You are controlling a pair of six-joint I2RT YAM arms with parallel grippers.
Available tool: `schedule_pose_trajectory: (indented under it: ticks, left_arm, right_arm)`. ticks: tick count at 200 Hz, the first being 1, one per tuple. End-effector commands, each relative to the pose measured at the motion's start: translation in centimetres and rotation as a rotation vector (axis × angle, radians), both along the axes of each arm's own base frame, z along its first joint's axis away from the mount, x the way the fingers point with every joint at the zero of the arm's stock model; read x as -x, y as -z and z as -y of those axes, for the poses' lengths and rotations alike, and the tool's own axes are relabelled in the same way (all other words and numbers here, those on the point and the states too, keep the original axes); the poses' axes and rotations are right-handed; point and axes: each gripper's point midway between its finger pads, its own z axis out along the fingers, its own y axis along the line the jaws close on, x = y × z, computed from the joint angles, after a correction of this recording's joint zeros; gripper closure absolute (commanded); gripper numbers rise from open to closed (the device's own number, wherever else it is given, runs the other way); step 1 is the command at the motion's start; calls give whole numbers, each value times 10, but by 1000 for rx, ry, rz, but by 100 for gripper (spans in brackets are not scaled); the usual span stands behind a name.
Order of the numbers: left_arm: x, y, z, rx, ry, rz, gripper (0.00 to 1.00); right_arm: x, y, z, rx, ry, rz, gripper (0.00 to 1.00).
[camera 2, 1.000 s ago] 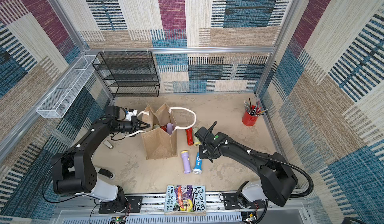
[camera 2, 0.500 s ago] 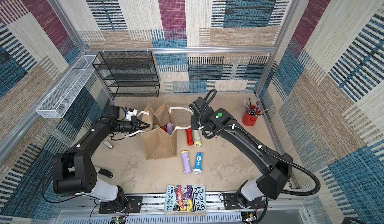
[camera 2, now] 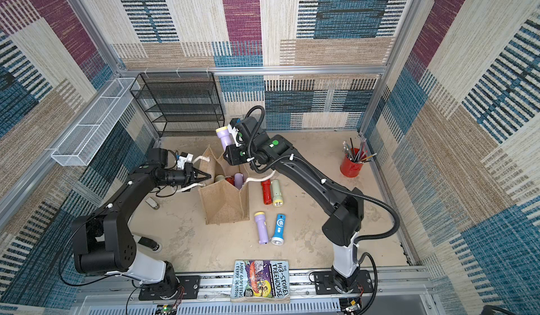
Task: Put the flashlights into the tote bags
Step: Place the flashlight in the canvas bag.
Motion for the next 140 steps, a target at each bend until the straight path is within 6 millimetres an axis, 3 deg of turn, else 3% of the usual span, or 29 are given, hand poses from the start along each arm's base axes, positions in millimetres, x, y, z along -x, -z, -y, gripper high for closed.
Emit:
schedule_pose_trajectory:
  ticks: [1, 37, 89, 140]
  left_arm:
    - [0, 0, -1, -13, 10, 18, 95]
    - [0, 0, 0, -10, 13, 20, 95]
    - [-2, -5, 0, -6, 15, 43, 95]
    - [-3, -6, 1, 8, 11, 47, 95]
  right_arm:
    - [2, 0, -17, -8, -62, 44, 65]
    - [3, 30, -29, 6, -103, 0, 65]
    - [20, 88, -24, 70, -137, -120, 66]
    - [48, 110, -17, 62, -187, -220, 66]
